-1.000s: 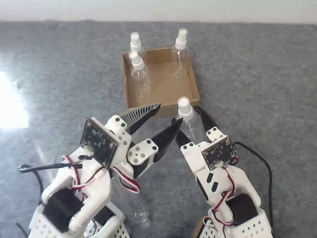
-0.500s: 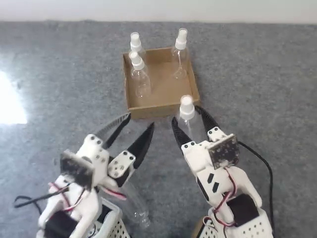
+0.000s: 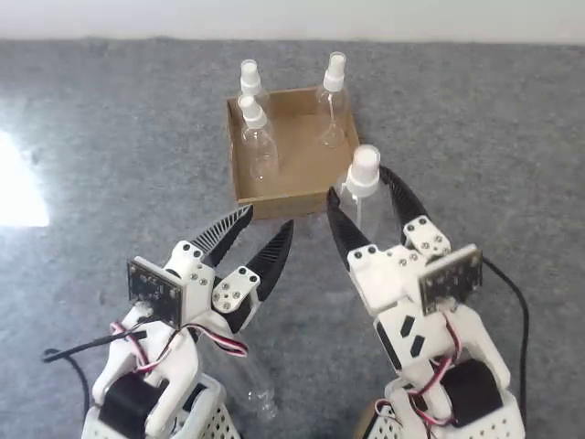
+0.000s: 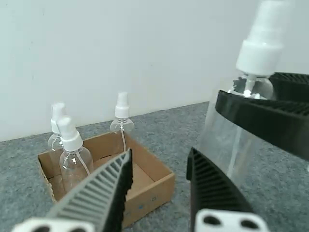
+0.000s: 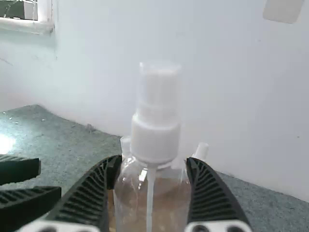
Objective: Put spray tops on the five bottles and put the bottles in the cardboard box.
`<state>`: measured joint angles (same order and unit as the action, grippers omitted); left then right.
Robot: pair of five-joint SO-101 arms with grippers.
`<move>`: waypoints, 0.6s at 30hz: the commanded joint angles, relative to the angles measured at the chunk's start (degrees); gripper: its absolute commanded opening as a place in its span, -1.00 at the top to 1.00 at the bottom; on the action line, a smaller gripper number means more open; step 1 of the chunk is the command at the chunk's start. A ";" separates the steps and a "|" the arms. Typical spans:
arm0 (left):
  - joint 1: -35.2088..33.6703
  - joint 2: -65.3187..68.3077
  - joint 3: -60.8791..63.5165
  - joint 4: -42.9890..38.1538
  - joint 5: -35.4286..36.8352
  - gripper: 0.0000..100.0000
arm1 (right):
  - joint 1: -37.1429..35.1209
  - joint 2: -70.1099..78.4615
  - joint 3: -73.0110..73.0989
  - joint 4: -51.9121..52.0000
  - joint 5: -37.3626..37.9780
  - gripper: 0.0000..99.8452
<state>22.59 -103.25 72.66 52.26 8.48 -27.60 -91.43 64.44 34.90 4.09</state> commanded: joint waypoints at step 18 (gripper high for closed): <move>0.18 -1.41 0.92 0.62 0.79 0.52 | 0.31 23.34 -22.95 -1.45 -10.81 0.93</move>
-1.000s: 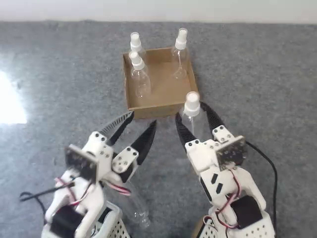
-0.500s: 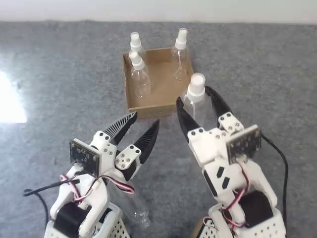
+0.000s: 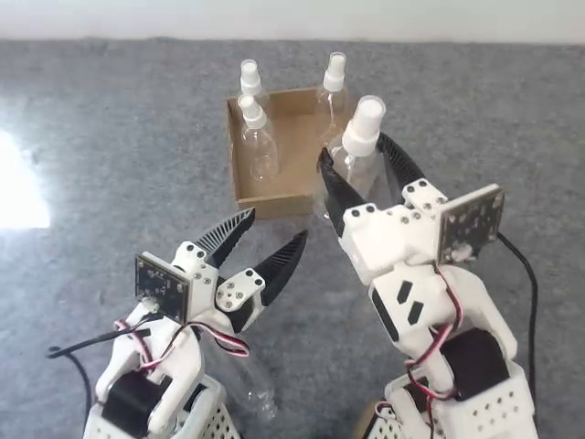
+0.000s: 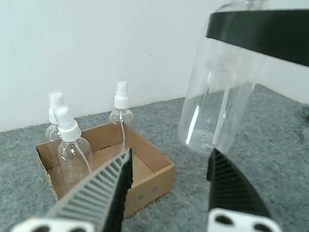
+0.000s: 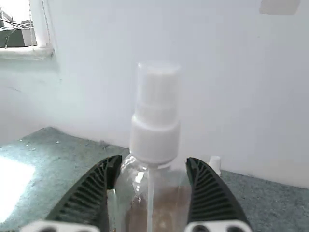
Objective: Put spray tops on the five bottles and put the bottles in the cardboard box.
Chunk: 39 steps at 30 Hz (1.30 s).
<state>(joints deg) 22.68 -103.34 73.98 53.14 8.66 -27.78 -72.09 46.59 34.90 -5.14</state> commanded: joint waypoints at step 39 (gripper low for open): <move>-2.46 -1.32 3.30 -5.54 0.53 0.53 | -10.42 1.01 -5.63 7.69 -1.76 0.93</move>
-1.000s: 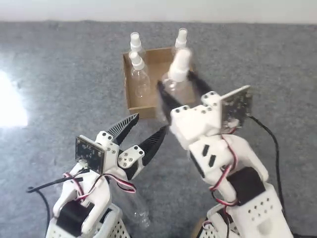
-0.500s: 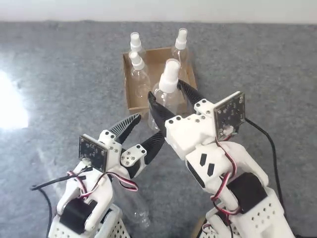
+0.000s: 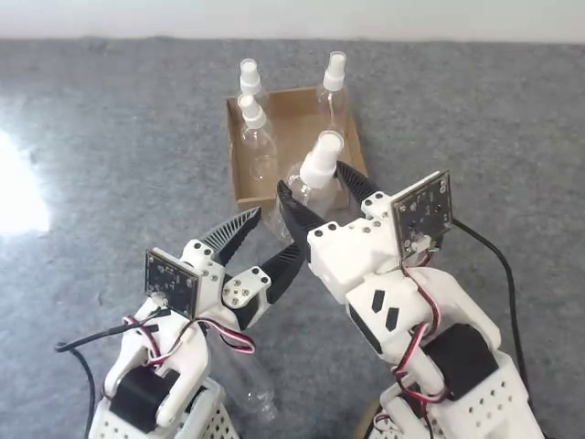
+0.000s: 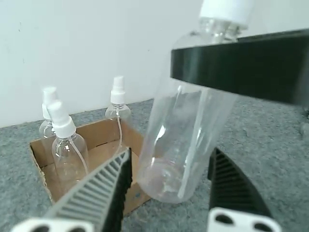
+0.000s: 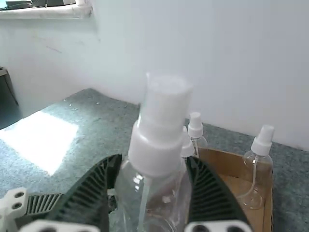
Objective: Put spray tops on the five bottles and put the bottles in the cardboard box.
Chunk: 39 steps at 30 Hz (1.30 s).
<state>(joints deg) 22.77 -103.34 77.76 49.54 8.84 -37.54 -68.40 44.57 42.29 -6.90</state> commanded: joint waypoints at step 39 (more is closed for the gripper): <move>-4.04 -1.32 -1.80 -1.49 0.00 0.53 | 10.68 14.64 -2.29 -18.59 7.38 0.93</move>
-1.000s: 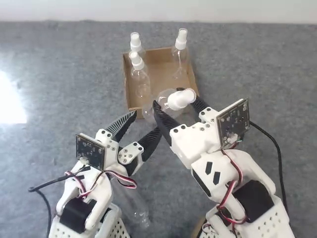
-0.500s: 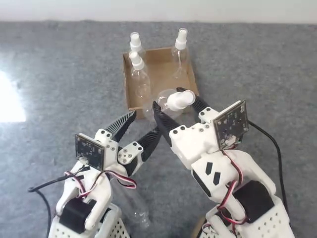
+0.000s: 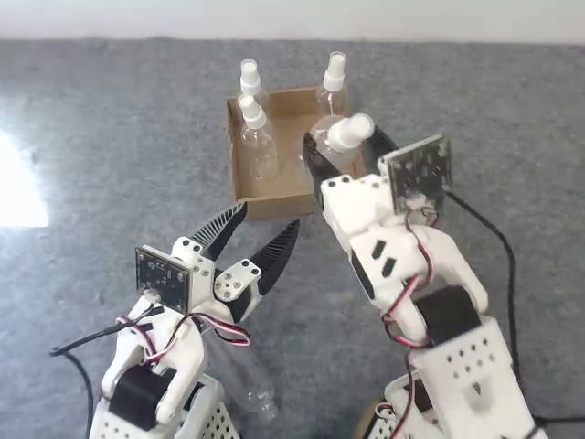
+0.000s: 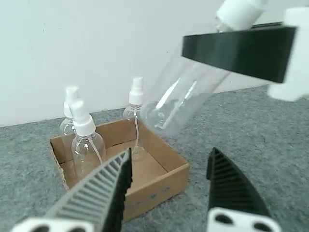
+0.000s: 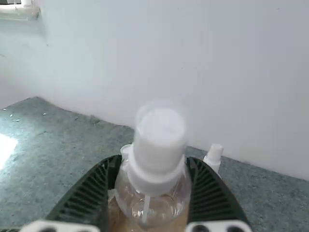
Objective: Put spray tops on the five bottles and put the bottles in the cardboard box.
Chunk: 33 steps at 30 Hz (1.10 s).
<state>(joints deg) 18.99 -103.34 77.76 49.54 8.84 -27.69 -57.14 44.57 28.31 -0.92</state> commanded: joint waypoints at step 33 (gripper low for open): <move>-46.51 -1.32 6.90 4.22 0.26 0.53 | 3.56 20.97 -12.31 -8.92 1.41 0.93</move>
<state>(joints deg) -25.93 -103.34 84.79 55.43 8.84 -24.70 -42.64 40.00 21.10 -0.92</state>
